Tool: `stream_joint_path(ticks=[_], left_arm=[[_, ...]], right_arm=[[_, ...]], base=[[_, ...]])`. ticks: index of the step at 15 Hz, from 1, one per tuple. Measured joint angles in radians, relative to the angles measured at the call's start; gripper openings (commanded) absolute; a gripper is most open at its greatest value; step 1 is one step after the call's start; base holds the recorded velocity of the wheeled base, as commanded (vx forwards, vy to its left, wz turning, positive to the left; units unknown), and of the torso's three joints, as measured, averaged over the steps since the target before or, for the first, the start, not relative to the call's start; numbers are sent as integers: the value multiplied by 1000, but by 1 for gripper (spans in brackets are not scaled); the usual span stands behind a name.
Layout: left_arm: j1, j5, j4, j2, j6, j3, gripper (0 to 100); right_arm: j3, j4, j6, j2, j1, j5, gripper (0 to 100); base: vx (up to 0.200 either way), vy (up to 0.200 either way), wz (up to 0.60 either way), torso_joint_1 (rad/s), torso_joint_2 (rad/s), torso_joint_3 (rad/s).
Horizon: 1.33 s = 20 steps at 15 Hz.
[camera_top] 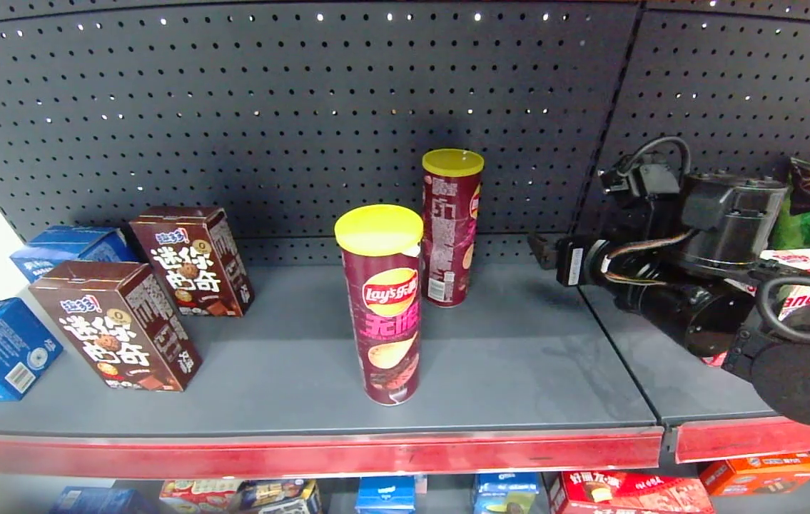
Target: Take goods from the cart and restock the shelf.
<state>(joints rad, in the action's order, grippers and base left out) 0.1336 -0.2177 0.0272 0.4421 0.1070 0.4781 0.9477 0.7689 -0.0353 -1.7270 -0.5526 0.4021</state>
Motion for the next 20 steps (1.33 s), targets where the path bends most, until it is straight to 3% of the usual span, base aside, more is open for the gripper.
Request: stream_joint_path(ticks=[4, 13, 20], left_arm=[[0, 0, 0, 0, 0, 0, 100], [0, 2, 5, -9, 14, 2, 100], [0, 2, 7, -17, 14, -14, 100]], right_arm=[[19, 7, 1, -43, 12, -9, 100], [238, 12, 17, -244, -14, -5, 100], [316, 14, 12, -333, 5, 3, 100]], base=[[0, 0, 0, 0, 0, 0], [0, 0, 0, 0, 0, 0], [0, 0, 0, 0, 0, 0]])
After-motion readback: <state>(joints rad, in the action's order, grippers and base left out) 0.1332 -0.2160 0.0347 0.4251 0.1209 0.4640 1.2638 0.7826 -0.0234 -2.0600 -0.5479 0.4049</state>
